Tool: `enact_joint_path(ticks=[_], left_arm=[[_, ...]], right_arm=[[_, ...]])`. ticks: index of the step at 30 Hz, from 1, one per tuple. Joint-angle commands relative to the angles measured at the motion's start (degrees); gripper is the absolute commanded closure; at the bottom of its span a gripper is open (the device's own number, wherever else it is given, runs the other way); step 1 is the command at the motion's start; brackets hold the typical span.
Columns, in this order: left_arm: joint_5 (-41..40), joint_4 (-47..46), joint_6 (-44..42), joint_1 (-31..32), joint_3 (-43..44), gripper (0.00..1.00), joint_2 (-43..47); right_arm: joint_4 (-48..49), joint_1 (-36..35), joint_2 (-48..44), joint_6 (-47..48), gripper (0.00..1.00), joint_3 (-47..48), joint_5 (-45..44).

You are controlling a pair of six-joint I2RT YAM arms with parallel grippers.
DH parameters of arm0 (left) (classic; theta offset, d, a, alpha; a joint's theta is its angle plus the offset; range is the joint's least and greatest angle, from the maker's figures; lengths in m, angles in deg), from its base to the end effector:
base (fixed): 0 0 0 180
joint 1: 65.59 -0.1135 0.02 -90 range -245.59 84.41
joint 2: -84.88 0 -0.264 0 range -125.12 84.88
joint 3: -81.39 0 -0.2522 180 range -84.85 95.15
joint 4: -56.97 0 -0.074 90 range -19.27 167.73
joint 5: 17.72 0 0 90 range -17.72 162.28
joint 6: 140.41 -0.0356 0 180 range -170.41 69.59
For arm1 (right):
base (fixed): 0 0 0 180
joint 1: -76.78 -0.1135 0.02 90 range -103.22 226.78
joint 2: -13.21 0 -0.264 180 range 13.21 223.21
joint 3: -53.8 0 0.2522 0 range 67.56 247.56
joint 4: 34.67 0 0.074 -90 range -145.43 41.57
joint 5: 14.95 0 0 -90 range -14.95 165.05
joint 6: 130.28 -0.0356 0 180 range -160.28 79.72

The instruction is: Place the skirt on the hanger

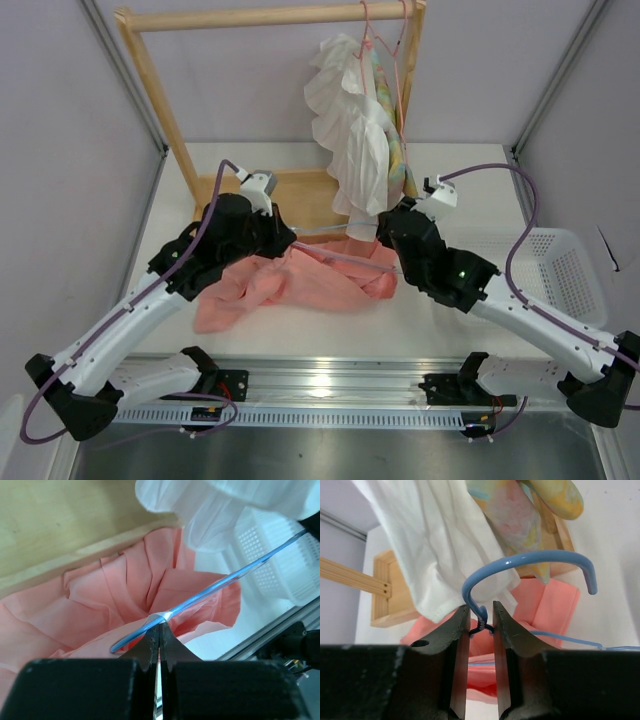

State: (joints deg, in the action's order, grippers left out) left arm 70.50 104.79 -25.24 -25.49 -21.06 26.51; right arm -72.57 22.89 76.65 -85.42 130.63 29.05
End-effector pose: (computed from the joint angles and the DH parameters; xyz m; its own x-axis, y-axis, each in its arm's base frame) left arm 0.1659 -0.1382 0.3686 -0.5968 -0.0532 -0.8006 0.4079 0.8392 -0.3598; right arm 0.1604 0.1765 0.3671 -0.2968 0.4286 -0.8533 0.0495 0.8993 0.4345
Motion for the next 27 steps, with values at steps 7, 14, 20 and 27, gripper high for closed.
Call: enact_joint_path(ticks=[7,14,20,27], left_arm=[[5.8,-0.2,-4.2,2.6,12.2,1.0,-2.9],[4.9,1.4,-4.8,3.5,16.2,1.0,-3.5],[2.0,2.1,-5.0,3.6,18.2,1.0,-2.4],[-2.0,2.7,-7.0,3.6,20.0,0.97,1.9]], right_arm=[[4.3,-1.4,0.3,-0.2,1.0,7.2,1.5],[4.8,-1.3,-0.1,1.1,1.0,9.7,2.4],[2.6,-4.7,3.3,8.2,1.0,17.6,-3.3],[5.3,-10.6,6.9,22.9,1.0,23.4,-8.8]])
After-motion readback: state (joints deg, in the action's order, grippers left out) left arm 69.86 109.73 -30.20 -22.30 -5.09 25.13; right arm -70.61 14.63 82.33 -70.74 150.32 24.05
